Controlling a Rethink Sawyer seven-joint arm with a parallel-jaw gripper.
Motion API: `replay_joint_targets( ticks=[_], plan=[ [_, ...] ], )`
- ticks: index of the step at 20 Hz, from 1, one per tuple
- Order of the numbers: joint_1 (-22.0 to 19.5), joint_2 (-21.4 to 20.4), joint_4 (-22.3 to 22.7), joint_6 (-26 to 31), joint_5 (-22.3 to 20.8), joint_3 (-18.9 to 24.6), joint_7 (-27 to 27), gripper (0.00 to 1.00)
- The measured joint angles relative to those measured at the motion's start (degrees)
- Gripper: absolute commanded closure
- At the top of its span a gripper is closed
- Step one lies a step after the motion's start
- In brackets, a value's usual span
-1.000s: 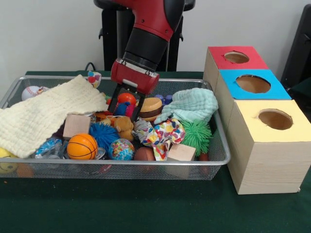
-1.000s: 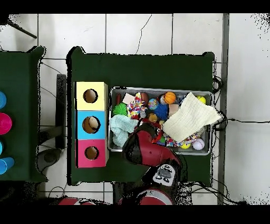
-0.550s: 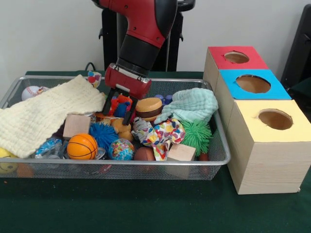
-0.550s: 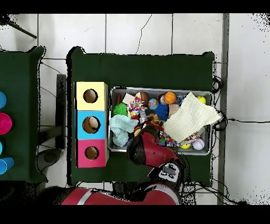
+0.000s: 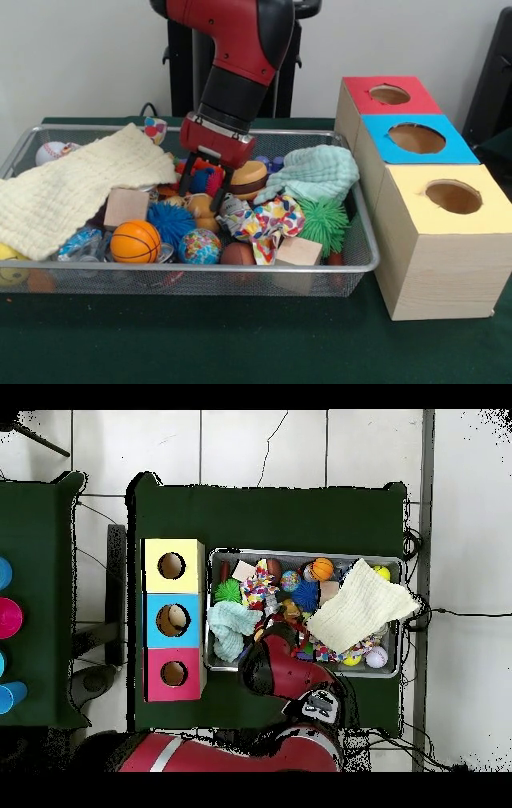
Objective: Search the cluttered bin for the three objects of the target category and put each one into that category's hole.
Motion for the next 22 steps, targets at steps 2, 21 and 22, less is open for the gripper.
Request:
replay_joint_targets(
  ticks=[2,21,22],
  plan=[
    [0.13,-0.49,0.31,0.08,0.06,0.37,0.0,0.0],
    [-1.83,-2.14,1.43,3.33,0.15,2.52,0.0,0.0],
    [-1.99,-2.13,1.43,3.27,0.15,2.56,0.0,0.0]
  ],
)
